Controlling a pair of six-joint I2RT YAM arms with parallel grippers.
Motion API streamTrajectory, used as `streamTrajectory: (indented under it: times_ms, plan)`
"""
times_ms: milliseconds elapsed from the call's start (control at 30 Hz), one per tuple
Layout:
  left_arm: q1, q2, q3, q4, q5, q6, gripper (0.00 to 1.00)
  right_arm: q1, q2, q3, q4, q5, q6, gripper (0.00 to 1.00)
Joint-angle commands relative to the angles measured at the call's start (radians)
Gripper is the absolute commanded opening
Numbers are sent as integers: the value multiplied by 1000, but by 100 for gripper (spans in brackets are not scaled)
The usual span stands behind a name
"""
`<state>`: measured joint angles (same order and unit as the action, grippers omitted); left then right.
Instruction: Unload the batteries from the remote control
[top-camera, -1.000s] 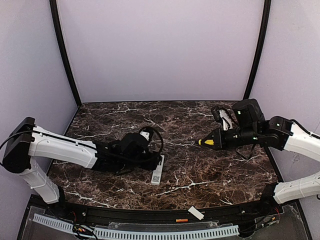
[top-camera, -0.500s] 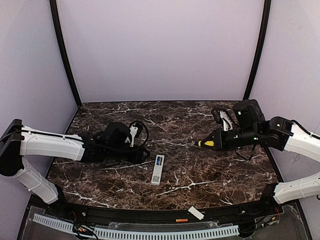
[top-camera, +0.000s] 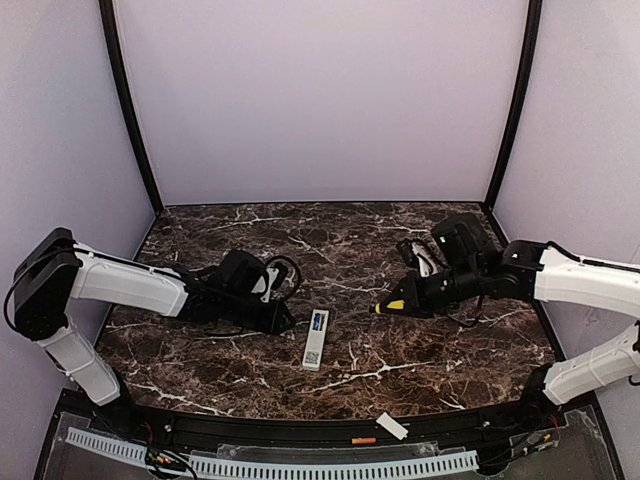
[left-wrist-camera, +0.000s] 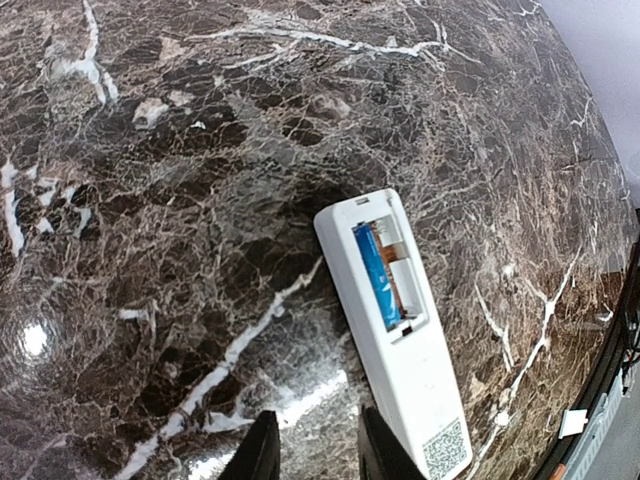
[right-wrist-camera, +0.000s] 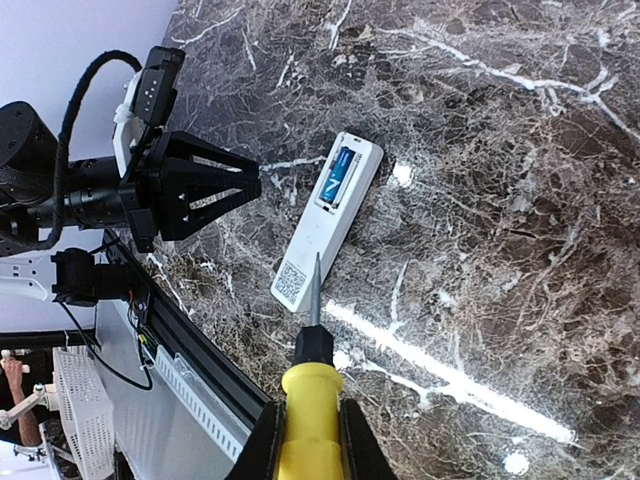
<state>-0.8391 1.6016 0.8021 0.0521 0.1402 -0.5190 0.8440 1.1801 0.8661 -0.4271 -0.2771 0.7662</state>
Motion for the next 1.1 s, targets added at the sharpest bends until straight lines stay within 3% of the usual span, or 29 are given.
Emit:
streamTrajectory:
  times_ms: [0, 567, 1067]
  plan:
    - [23, 24, 15, -5, 42, 2, 27, 7, 76, 14, 97, -43, 34, 0]
    - [43, 140, 71, 32, 154, 70, 26, 47, 346, 144, 176, -59, 77, 0]
    - [59, 169, 66, 79, 194, 73, 25, 50, 473, 211, 175, -29, 93, 0]
